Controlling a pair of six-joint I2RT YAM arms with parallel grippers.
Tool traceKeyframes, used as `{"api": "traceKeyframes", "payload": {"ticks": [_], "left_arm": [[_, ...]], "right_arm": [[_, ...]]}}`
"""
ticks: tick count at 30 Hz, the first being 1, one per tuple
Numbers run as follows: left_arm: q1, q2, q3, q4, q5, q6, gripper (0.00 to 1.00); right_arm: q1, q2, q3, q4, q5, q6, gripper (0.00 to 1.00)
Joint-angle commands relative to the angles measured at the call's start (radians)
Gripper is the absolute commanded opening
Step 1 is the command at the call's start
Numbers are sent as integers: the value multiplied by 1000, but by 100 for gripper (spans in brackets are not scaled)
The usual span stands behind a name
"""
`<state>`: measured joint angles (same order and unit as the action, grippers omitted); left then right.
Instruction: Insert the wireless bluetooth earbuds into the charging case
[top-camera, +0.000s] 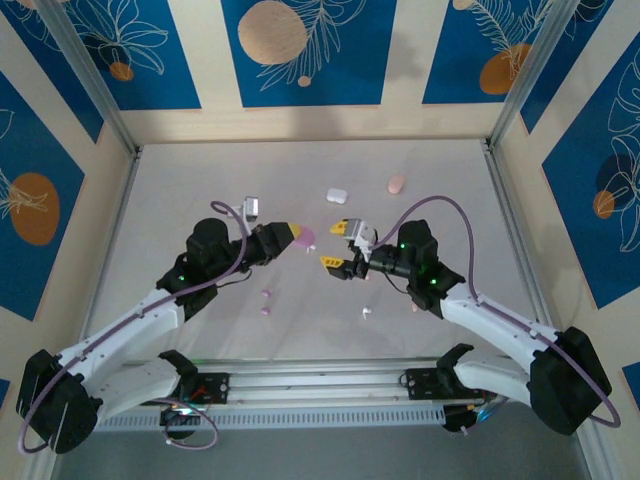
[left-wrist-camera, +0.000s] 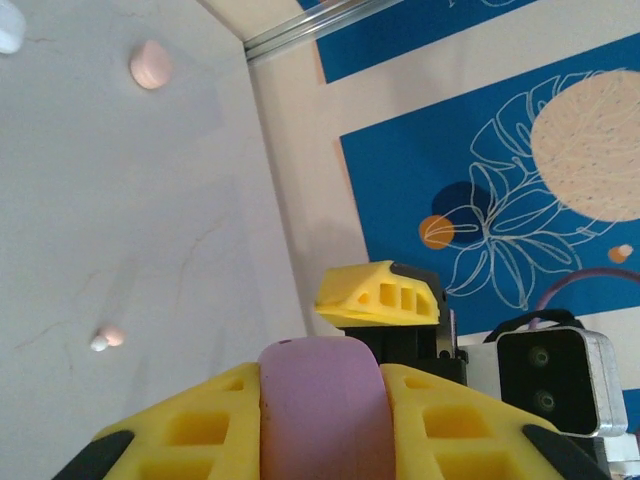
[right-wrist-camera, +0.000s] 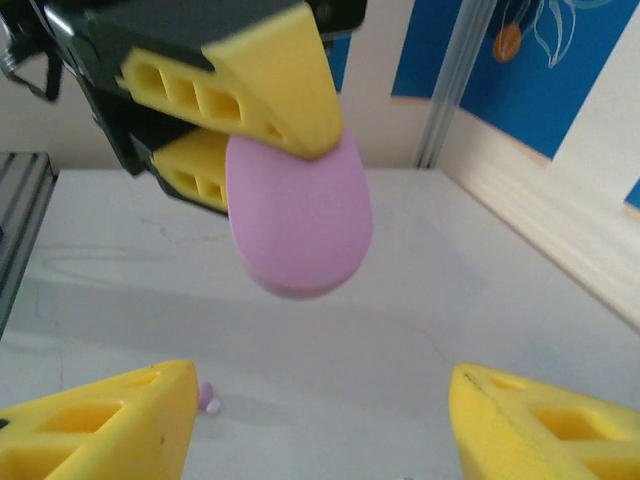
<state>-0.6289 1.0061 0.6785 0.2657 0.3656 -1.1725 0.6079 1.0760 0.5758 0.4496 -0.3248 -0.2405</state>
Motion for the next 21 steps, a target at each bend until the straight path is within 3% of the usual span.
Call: {"api": "traceKeyframes", "payload": {"ticks": [1, 10, 21], "left_arm": [[-9, -4, -11, 101, 15, -72, 14], [-9, 5, -11, 135, 33, -97, 14], [-9, 9, -3, 152, 45, -99, 14]], "right_arm": [[-5, 36, 35, 112, -77, 33, 67], [-5, 136, 123, 184, -112, 92, 60], [-5, 168, 169, 114, -157, 67, 56]]}}
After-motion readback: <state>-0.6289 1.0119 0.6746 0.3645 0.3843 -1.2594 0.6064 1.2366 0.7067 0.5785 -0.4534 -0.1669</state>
